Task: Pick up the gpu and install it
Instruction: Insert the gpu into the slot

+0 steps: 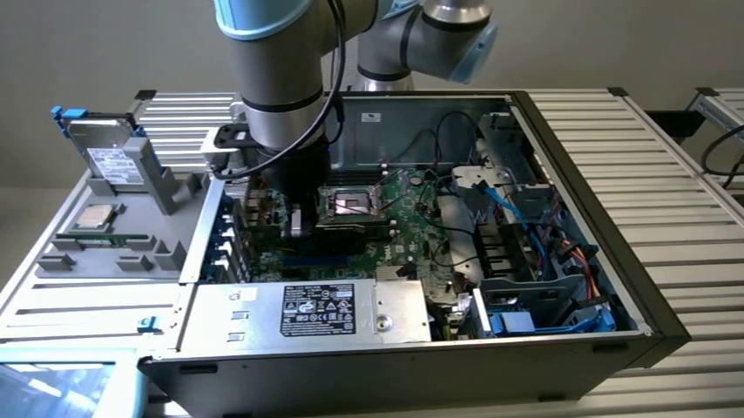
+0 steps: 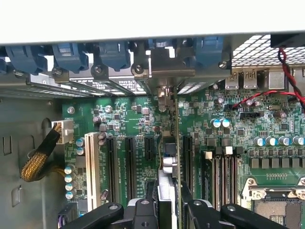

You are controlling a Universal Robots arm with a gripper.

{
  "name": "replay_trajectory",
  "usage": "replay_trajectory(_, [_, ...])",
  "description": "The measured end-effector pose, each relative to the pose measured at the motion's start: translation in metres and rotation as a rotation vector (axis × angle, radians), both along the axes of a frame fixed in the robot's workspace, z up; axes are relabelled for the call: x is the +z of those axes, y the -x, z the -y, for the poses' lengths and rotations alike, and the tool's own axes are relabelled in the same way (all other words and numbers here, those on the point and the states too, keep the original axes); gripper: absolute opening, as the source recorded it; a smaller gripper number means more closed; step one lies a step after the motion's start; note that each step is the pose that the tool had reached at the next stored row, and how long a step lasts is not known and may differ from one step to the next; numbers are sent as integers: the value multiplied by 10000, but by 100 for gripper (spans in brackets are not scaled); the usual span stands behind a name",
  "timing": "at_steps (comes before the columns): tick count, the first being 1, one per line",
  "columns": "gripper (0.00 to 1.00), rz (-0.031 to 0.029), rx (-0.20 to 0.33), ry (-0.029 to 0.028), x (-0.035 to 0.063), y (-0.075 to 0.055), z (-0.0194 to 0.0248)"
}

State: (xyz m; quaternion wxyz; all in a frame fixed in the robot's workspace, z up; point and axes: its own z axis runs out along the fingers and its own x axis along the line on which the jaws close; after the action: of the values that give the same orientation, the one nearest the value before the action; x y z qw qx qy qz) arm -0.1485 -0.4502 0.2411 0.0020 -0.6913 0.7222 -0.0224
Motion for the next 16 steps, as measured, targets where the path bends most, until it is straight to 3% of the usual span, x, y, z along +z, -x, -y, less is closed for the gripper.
replay_trajectory(14, [29,8,-1,-9,-2,2,5])
replay_trajectory(15, [29,9,1,-23,0,1,10])
replay_trajectory(16, [29,10,0,-83,2,1,20])
